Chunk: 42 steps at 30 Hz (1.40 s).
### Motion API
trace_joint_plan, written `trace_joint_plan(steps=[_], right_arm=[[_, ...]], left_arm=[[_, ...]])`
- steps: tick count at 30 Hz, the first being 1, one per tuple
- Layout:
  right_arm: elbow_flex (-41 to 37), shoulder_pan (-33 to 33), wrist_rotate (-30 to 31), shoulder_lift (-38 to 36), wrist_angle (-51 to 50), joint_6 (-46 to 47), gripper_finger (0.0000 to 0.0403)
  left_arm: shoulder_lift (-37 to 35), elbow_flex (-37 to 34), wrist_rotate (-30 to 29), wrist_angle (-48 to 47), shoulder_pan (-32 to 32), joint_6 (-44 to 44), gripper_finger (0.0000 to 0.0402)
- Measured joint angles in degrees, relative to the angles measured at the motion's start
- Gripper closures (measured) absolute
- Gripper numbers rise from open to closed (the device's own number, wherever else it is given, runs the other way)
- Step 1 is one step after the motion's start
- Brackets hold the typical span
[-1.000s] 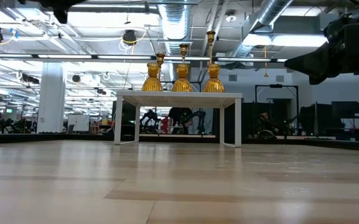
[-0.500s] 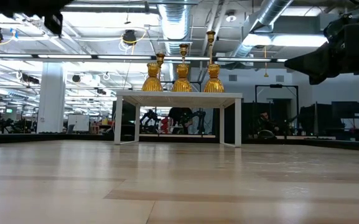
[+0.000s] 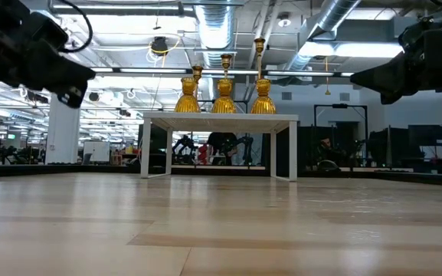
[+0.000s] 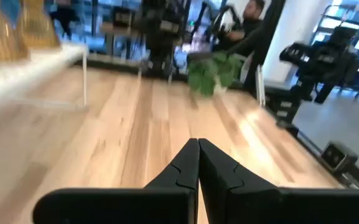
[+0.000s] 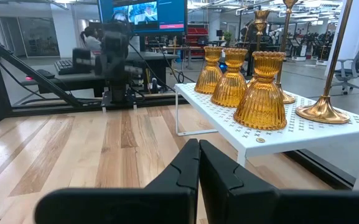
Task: Pick & Place candle stick holders
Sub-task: Return to Home Position
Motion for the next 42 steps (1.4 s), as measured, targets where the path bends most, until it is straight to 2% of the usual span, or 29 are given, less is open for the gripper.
trace_joint_plan(steps=[4, 9, 42], right_arm=[[-0.02, 0.0, 0.0, 0.0, 0.0, 0.01, 0.0403], [-0.02, 0.0, 0.0, 0.0, 0.0, 0.01, 0.0403], [-0.02, 0.0, 0.0, 0.0, 0.0, 0.01, 0.0403]], left_arm=[[0.0, -0.71, 0.03, -1.58, -0.35, -0.78, 0.0396], [0.0, -0.71, 0.51, -1.58, -1.4, 3.46, 0.0396], [0.59, -0.72, 0.57, -0.84, -1.44, 3.63, 0.0396]])
